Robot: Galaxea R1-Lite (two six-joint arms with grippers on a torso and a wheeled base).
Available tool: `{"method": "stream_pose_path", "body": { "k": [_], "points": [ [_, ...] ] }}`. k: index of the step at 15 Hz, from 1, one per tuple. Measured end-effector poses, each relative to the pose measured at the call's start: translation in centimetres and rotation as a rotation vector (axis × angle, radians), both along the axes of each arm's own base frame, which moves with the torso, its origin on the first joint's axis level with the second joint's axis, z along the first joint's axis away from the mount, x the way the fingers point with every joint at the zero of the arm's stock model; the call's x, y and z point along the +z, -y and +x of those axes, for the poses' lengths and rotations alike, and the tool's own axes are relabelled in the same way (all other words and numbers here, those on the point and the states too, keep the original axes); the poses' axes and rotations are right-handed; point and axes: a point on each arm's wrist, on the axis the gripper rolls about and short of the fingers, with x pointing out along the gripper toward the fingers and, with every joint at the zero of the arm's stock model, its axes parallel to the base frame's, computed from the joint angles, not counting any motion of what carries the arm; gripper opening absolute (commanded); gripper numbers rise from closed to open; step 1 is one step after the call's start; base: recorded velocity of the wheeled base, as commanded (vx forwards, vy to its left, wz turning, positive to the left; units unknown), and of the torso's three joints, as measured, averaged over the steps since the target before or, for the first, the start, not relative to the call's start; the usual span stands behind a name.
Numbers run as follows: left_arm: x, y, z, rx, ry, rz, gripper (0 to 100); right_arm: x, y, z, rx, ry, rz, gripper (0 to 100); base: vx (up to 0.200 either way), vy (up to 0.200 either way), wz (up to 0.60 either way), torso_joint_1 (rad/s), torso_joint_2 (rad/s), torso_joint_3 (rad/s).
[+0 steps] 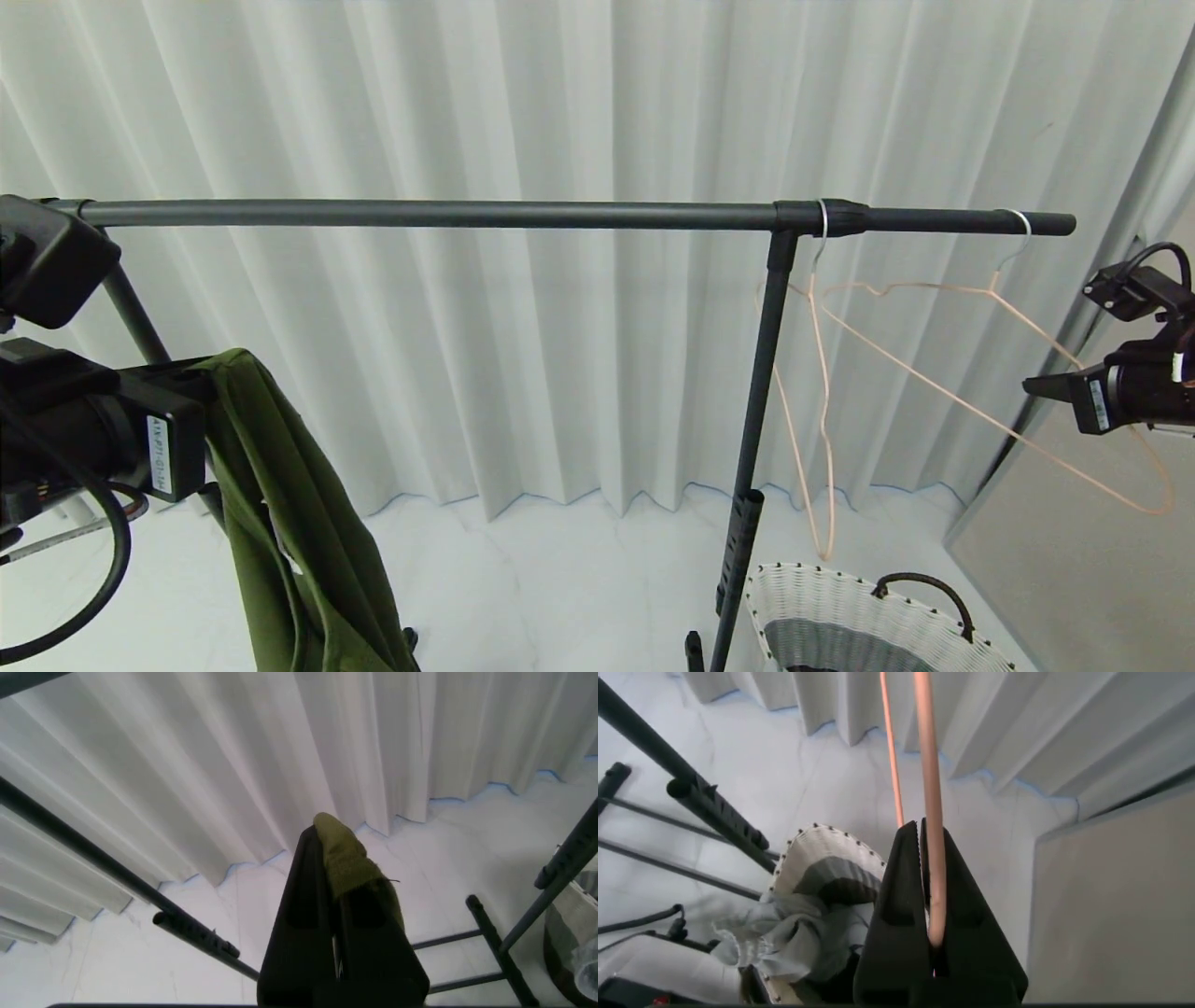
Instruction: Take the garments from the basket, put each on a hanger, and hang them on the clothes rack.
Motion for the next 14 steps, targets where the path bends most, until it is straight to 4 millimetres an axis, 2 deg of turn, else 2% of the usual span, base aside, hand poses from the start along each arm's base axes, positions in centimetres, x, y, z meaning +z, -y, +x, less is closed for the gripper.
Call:
{"method": "stream_pose_path", "body": {
  "k": [3, 8, 14],
  "points": [
    [0.0, 0.0, 0.0, 0.000, 0.000, -0.002, 0, 0.4, -0.6, -0.4, -0.028, -0.014, 0.077, 0, 0.000, 0.000, 0.00, 0.000, 0.00, 0.000],
    [0.1, -0.1, -0.1, 0.003, 0.004, -0.003, 0, 1.7, -3.2, -2.0, -0.043, -0.038, 0.225, 0, 0.000, 0.000, 0.00, 0.000, 0.00, 0.000],
    [0.1, -0.1, -0.1, 0.004, 0.006, -0.003, 0, 2.9, -3.4, -5.1, -0.122, 0.013, 0.204, 0, 0.000, 0.000, 0.00, 0.000, 0.00, 0.000]
  ]
}}
